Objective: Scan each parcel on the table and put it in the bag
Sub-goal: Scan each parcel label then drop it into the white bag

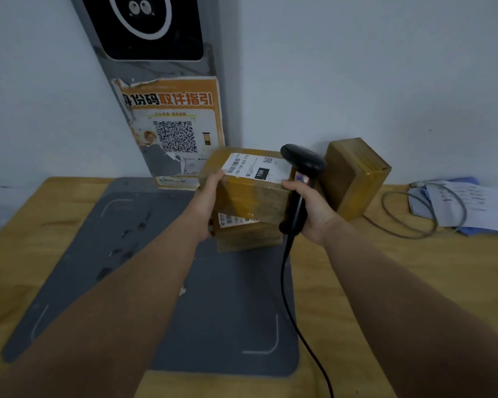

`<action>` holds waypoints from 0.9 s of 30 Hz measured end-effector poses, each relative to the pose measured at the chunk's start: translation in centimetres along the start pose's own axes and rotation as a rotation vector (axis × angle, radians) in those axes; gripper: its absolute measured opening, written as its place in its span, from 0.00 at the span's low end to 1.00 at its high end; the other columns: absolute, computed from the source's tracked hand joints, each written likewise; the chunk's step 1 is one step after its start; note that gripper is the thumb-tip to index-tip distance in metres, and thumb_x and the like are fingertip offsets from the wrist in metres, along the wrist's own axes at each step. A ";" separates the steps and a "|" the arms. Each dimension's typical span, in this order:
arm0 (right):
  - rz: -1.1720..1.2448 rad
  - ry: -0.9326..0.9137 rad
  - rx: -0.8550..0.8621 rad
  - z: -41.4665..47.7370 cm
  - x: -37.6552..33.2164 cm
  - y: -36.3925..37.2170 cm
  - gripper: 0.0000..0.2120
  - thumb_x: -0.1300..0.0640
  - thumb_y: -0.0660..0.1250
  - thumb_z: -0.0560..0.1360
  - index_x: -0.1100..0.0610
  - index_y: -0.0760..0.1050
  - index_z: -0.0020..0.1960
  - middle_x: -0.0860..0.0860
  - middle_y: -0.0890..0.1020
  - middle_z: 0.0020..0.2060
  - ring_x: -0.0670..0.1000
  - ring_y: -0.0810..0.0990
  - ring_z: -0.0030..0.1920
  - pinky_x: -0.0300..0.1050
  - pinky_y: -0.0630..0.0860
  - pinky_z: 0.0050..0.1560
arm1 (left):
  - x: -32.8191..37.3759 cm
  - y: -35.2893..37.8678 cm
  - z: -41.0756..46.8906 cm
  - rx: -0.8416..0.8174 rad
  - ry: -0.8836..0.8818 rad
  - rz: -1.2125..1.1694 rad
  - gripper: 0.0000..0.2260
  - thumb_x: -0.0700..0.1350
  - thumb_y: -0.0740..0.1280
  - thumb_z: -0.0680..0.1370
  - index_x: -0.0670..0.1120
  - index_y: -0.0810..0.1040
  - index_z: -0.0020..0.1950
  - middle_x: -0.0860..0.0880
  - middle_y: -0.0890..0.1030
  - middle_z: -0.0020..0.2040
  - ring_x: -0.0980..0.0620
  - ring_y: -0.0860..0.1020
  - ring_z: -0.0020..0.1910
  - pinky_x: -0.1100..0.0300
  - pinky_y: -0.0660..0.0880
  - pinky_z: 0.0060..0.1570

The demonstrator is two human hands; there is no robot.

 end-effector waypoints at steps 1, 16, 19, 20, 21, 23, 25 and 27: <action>-0.009 0.001 -0.009 -0.7 0.3 0.3 0.19 0.53 0.70 0.74 0.53 0.77 0.63 0.52 0.85 0.51 0.54 0.84 0.53 0.49 0.79 0.51 | -0.6 -0.4 -0.8 0.011 -0.001 -0.005 0.36 0.70 0.64 0.70 0.52 0.62 0.72 0.46 0.74 0.57 0.46 0.75 0.47 0.49 0.73 0.43; -0.086 0.098 0.001 -24.2 10.1 -2.3 0.18 0.57 0.69 0.74 0.54 0.76 0.64 0.54 0.85 0.54 0.56 0.83 0.55 0.50 0.78 0.53 | -17.5 -3.0 -22.6 0.087 -0.058 -0.088 0.36 0.71 0.65 0.69 0.53 0.66 0.70 0.47 0.76 0.56 0.46 0.75 0.51 0.48 0.74 0.48; -0.097 0.102 0.017 -29.0 11.6 -4.0 0.19 0.56 0.69 0.74 0.54 0.75 0.65 0.54 0.84 0.54 0.56 0.82 0.55 0.52 0.78 0.56 | -21.1 -2.3 -26.5 0.064 -0.074 -0.109 0.38 0.72 0.66 0.68 0.54 0.65 0.72 0.46 0.75 0.61 0.45 0.75 0.53 0.45 0.73 0.53; -0.101 0.108 0.021 -30.5 12.0 -4.7 0.19 0.56 0.69 0.74 0.53 0.75 0.65 0.54 0.84 0.54 0.56 0.82 0.55 0.52 0.78 0.57 | -22.1 -2.0 -27.8 0.053 -0.083 -0.118 0.37 0.71 0.66 0.68 0.54 0.65 0.71 0.46 0.75 0.61 0.45 0.74 0.53 0.45 0.73 0.52; -0.099 0.117 0.026 -31.9 12.5 -5.4 0.18 0.57 0.68 0.75 0.53 0.76 0.64 0.54 0.84 0.54 0.56 0.82 0.55 0.52 0.78 0.56 | -23.2 -1.7 -29.1 0.038 -0.090 -0.121 0.37 0.71 0.66 0.67 0.55 0.65 0.71 0.46 0.75 0.62 0.45 0.74 0.55 0.45 0.73 0.51; -0.097 0.136 0.040 -34.6 13.8 -6.8 0.18 0.58 0.68 0.75 0.53 0.75 0.64 0.55 0.84 0.54 0.56 0.82 0.54 0.50 0.78 0.51 | -25.6 -1.3 -31.0 0.010 -0.094 -0.106 0.39 0.72 0.67 0.66 0.56 0.65 0.71 0.46 0.74 0.65 0.43 0.73 0.59 0.43 0.72 0.53; -0.093 0.136 0.053 -36.6 15.1 -7.7 0.19 0.58 0.68 0.75 0.54 0.75 0.65 0.55 0.84 0.55 0.56 0.82 0.54 0.49 0.78 0.48 | -27.3 -1.3 -32.4 0.005 -0.062 -0.093 0.36 0.71 0.66 0.68 0.57 0.65 0.71 0.47 0.73 0.66 0.43 0.72 0.61 0.41 0.72 0.57; -0.085 0.119 0.059 -38.0 15.8 -7.7 0.18 0.59 0.68 0.75 0.53 0.74 0.65 0.54 0.84 0.54 0.56 0.82 0.54 0.49 0.78 0.47 | -27.7 -1.5 -33.3 0.033 -0.025 -0.073 0.35 0.70 0.66 0.69 0.57 0.65 0.71 0.48 0.73 0.67 0.44 0.72 0.62 0.41 0.71 0.60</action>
Point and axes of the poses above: each hand's wrist, its own z-axis towards the middle knuckle, its own y-axis out of the palm, x = y × z, the point moved 2 cm from there along z, towards the middle knuckle
